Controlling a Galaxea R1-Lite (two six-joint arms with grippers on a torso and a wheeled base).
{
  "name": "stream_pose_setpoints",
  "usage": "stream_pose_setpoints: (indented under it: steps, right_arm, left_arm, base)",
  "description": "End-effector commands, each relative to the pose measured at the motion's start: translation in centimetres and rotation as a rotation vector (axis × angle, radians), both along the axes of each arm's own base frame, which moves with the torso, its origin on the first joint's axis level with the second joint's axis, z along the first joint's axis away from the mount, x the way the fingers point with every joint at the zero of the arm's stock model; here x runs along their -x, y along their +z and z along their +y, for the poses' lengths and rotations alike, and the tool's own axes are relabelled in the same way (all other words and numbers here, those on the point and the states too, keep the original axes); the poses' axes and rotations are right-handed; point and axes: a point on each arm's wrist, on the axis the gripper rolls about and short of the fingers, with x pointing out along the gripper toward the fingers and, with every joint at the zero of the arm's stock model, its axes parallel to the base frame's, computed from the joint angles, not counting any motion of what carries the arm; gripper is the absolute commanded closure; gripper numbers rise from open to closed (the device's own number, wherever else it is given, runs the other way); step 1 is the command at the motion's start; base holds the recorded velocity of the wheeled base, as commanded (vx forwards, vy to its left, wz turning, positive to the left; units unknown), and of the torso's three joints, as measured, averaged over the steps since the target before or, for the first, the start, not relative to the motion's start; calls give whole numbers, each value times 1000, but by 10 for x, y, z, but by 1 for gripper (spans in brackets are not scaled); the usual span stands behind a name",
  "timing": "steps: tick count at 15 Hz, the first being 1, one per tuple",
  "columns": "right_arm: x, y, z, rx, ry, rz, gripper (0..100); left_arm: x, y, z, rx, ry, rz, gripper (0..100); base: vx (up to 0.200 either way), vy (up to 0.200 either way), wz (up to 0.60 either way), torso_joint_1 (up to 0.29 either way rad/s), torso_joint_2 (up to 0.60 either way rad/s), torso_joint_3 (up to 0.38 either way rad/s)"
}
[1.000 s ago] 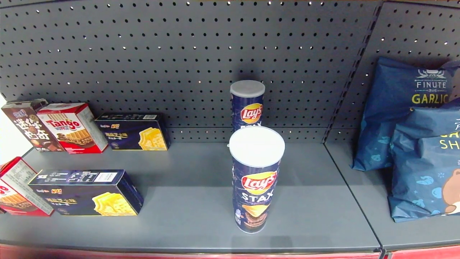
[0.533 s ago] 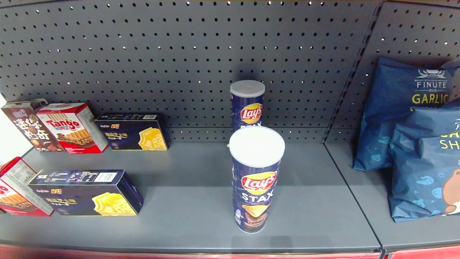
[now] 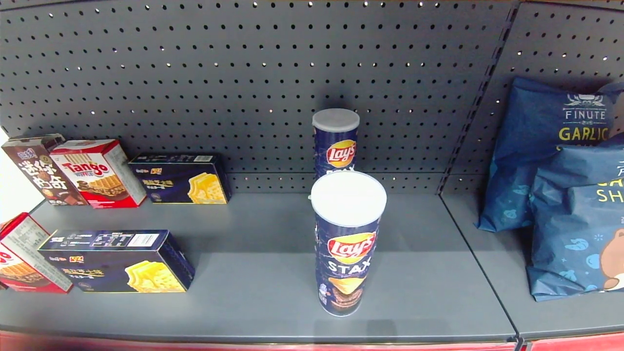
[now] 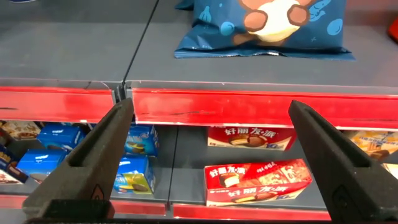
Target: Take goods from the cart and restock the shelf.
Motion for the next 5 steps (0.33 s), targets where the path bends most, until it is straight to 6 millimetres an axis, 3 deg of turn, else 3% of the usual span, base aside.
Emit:
stream_pose_setpoints:
  steps: [1, 5]
  right_arm:
    - [0, 0, 0, 0, 2, 1, 0]
    - [0, 0, 0, 0, 2, 1, 0]
  left_arm:
    - [0, 0, 0, 0, 0, 2, 0]
    - [0, 0, 0, 3, 1, 0, 0]
  base:
    - [0, 0, 0, 0, 0, 0]
    - [0, 0, 0, 0, 0, 0]
